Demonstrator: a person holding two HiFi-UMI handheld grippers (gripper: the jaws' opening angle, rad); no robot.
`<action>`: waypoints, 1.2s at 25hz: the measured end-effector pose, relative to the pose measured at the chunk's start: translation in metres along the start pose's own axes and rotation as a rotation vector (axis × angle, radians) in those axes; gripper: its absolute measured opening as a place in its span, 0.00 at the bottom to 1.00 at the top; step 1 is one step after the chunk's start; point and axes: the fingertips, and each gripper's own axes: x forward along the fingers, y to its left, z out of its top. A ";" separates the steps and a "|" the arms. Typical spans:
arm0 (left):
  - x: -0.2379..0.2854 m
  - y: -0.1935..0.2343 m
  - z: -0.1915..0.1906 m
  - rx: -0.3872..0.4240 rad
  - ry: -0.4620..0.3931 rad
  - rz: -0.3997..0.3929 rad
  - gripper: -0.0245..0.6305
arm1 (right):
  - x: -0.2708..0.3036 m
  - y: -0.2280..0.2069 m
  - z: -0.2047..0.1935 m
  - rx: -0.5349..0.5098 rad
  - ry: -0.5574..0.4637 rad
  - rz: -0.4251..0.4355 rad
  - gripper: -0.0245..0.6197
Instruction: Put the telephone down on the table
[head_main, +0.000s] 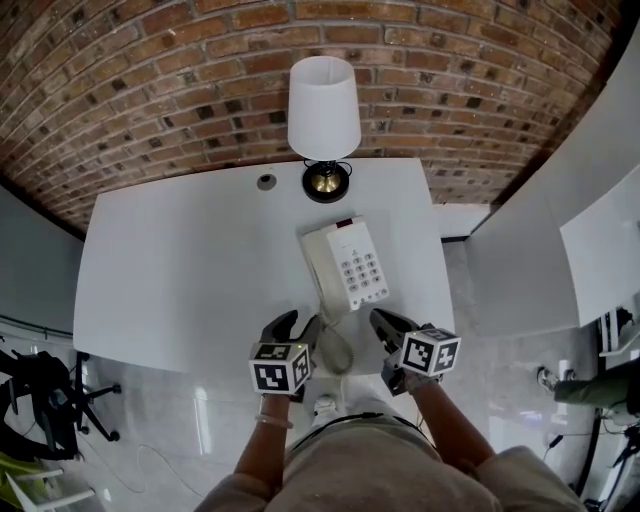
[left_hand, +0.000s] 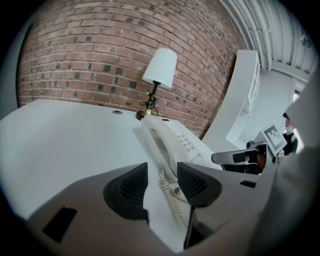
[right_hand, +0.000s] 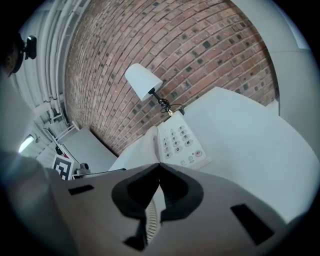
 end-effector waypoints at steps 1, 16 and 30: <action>-0.002 0.002 0.003 -0.002 -0.011 0.006 0.31 | -0.001 0.001 0.004 -0.011 -0.011 -0.001 0.05; -0.040 0.022 0.053 0.057 -0.227 0.117 0.05 | -0.015 0.036 0.059 -0.254 -0.179 0.049 0.05; -0.082 0.031 0.099 0.088 -0.398 0.148 0.05 | -0.028 0.068 0.093 -0.392 -0.282 0.055 0.05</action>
